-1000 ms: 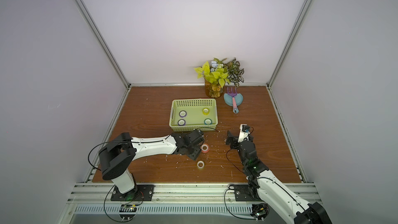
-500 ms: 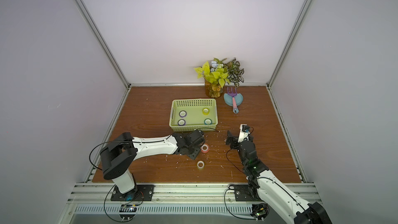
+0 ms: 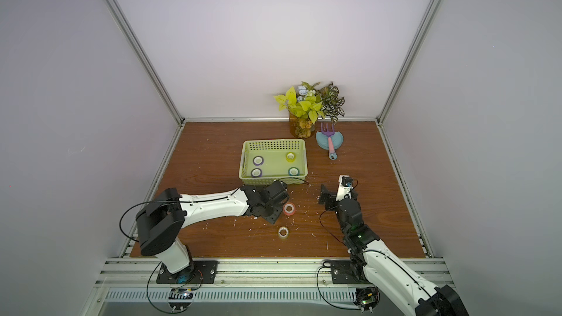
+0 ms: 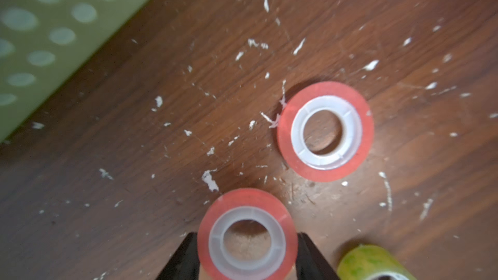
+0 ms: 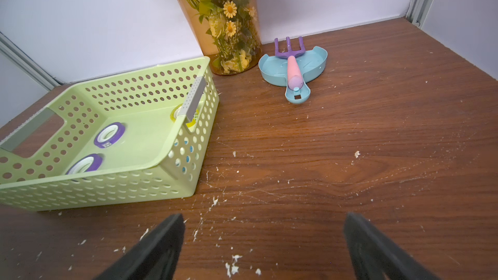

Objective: Put the transparent tape into the storage box
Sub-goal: Pick up the tape from the center of the board.

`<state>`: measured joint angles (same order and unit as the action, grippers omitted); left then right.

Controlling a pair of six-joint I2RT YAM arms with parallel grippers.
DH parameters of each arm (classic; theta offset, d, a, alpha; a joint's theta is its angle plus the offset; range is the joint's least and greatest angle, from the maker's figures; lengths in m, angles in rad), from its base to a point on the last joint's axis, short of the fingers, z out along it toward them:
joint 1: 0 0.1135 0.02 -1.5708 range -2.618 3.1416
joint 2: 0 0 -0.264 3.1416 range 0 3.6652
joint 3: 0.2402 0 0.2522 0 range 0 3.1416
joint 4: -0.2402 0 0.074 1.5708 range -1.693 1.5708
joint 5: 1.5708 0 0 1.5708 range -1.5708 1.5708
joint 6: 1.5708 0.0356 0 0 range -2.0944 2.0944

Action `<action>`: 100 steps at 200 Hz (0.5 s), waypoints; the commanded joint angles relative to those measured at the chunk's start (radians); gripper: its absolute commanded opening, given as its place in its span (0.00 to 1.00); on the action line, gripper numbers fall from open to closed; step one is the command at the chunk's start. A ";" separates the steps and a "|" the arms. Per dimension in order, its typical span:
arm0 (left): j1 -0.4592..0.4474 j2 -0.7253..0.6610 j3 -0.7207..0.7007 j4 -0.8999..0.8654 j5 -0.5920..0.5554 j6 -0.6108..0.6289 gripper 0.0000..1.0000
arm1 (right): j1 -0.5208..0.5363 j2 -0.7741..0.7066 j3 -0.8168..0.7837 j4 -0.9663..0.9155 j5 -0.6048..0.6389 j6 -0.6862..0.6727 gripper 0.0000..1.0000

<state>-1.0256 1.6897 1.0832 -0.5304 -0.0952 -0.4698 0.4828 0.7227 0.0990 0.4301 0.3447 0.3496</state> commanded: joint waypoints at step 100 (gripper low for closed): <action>0.152 -0.086 0.303 -0.126 -0.103 0.139 0.52 | 0.002 0.001 0.008 0.036 0.023 0.011 0.99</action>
<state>-0.9192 1.5967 1.3128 -0.6277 -0.1474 -0.3958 0.4828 0.7227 0.0990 0.4301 0.3447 0.3496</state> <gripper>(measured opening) 0.520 0.991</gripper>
